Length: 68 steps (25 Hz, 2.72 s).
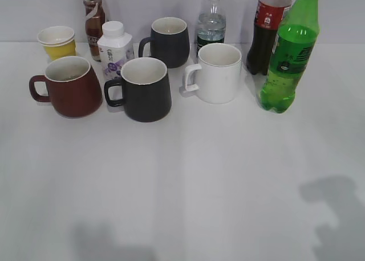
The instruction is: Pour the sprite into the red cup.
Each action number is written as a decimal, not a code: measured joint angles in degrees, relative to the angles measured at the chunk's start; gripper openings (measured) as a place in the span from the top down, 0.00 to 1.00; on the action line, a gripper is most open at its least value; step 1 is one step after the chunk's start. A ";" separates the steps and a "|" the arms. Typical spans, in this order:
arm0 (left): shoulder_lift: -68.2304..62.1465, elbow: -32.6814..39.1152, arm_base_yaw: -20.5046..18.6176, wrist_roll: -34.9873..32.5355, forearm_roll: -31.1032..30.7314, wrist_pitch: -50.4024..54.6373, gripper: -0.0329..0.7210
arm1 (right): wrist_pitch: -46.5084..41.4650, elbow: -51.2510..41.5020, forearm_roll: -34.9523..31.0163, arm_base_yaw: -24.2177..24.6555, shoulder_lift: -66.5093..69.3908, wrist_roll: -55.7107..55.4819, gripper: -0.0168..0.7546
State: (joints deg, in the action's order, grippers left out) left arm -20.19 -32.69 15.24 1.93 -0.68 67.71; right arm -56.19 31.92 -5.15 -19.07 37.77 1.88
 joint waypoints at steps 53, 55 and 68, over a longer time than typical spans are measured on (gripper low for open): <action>20.63 2.89 -13.58 -1.55 -0.02 -6.60 0.63 | -3.42 -3.27 1.39 19.65 -37.60 -3.12 0.22; 20.63 2.89 -13.58 -1.55 -0.02 -6.60 0.63 | -3.40 -3.27 1.40 18.96 -38.03 -3.12 0.22; 20.63 2.89 -13.59 -1.55 -0.08 -6.60 0.64 | -3.40 -3.27 1.34 13.31 -38.24 -3.12 0.22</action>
State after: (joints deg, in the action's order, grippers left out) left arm 0.44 -29.80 1.65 0.38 -0.76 61.11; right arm -59.59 28.65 -3.81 -5.76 -0.48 -1.24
